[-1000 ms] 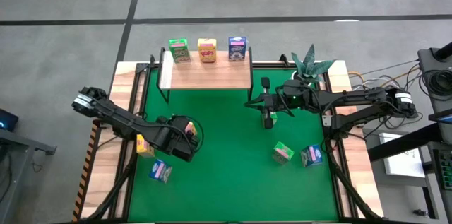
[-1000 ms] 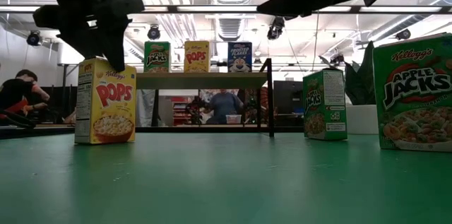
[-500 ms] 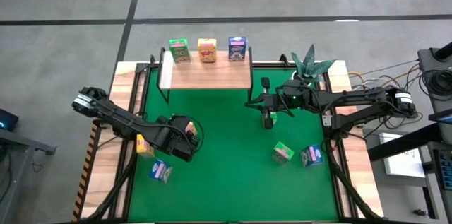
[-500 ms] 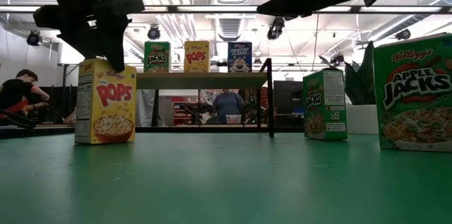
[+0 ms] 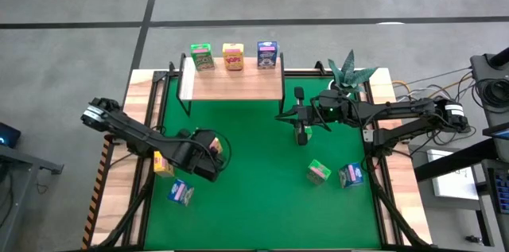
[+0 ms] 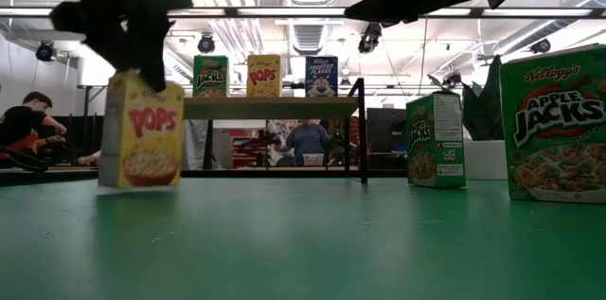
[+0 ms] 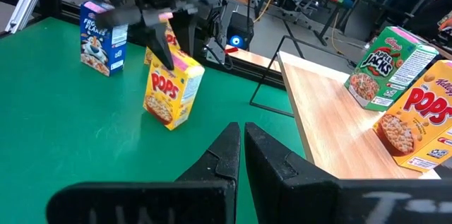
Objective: Stack cereal on shelf
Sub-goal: Put the right yellow cereal box on the shelf aligned with the other yellow cereal box
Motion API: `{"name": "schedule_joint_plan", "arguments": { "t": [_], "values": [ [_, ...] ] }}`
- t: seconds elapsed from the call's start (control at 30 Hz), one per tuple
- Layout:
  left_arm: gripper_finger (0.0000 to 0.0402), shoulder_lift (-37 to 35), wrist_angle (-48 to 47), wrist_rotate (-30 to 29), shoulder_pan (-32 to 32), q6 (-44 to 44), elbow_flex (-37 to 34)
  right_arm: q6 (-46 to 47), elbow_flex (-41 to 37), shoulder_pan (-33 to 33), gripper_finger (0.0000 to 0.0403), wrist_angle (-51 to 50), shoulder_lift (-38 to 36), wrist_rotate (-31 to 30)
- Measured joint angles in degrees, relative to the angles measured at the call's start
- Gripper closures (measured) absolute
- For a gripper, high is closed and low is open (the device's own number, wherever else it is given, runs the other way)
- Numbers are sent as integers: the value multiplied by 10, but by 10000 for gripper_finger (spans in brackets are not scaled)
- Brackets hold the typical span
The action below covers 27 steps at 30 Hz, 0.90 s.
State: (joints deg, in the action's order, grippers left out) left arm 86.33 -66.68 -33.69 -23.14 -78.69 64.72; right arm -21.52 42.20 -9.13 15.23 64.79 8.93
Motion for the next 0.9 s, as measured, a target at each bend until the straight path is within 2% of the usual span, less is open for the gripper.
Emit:
{"name": "schedule_joint_plan", "arguments": {
  "t": [0.13, 0.23, 0.43, 0.57, 0.77, 0.9],
  "values": [
    [237, 0, -26, -4, 2, 98, 66, 0, 0, 0, 390, 0, 0, 0],
    [237, 0, -31, -9, 8, 203, 127, 0, 0, 0, 390, -1, 0, 0],
    [237, 1, -29, 8, 20, 473, 234, 1, 0, 0, 390, -1, 0, 0],
    [237, 1, -23, 17, 34, 661, 275, 1, 0, 0, 390, -5, 0, 0],
    [237, 1, -4, 19, 112, 820, 295, 1, 0, 0, 390, -5, 0, 0],
    [237, 1, 23, 68, 189, 927, 294, 1, 0, 0, 390, -14, 0, 0]
  ]
}}
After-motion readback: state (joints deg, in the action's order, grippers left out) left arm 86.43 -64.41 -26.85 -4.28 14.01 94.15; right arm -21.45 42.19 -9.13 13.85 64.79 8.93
